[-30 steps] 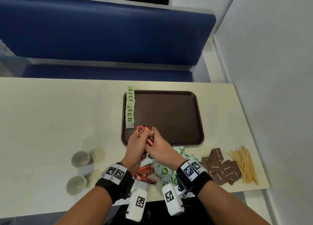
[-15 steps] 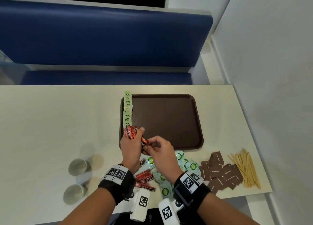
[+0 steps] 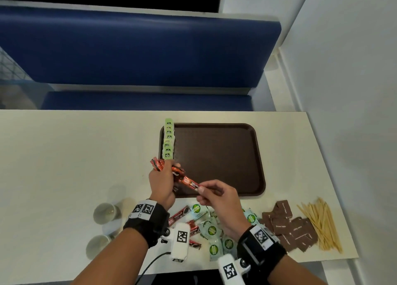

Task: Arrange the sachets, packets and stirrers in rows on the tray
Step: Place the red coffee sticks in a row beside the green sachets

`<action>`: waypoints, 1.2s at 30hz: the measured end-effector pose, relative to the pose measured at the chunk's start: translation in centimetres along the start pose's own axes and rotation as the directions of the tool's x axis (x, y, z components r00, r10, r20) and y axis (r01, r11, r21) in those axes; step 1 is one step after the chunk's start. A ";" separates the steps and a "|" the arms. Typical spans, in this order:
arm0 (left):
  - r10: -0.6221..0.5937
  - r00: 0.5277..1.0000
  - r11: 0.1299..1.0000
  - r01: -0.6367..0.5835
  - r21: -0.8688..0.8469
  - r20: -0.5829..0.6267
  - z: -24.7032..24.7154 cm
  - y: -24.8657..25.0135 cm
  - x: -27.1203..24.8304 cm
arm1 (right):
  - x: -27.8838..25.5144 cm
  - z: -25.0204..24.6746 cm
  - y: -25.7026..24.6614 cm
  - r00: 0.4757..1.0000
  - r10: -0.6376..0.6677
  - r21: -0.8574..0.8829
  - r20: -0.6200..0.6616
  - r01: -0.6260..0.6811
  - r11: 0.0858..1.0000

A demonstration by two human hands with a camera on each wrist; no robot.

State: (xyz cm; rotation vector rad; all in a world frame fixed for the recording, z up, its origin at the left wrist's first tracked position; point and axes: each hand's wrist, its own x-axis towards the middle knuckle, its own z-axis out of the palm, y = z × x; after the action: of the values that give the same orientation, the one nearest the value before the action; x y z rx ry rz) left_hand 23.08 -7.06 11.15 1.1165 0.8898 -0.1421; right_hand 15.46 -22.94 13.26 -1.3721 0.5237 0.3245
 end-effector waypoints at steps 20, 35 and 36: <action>-0.042 0.897 0.828 -0.215 0.518 0.440 -0.8 2.8 -2.0 | 3.5 -2.0 -1.6 0.989 0.139 0.230 -0.053 -0.123 0.965; -0.004 0.969 0.914 -0.097 0.393 0.247 -0.8 1.4 -0.5 | 7.1 -2.7 -2.4 0.996 0.017 -0.059 -0.092 -0.022 0.998; 0.005 0.975 0.920 -0.092 0.382 0.222 -0.9 1.8 -0.3 | 8.5 -2.6 -2.4 0.992 0.014 -0.069 -0.124 -0.023 0.997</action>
State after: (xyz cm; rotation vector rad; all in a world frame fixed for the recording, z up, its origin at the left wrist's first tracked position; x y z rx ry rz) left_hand 23.28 -5.55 12.48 1.4627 0.6499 -0.4074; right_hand 23.44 -26.60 10.43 -1.4625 0.6331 0.2762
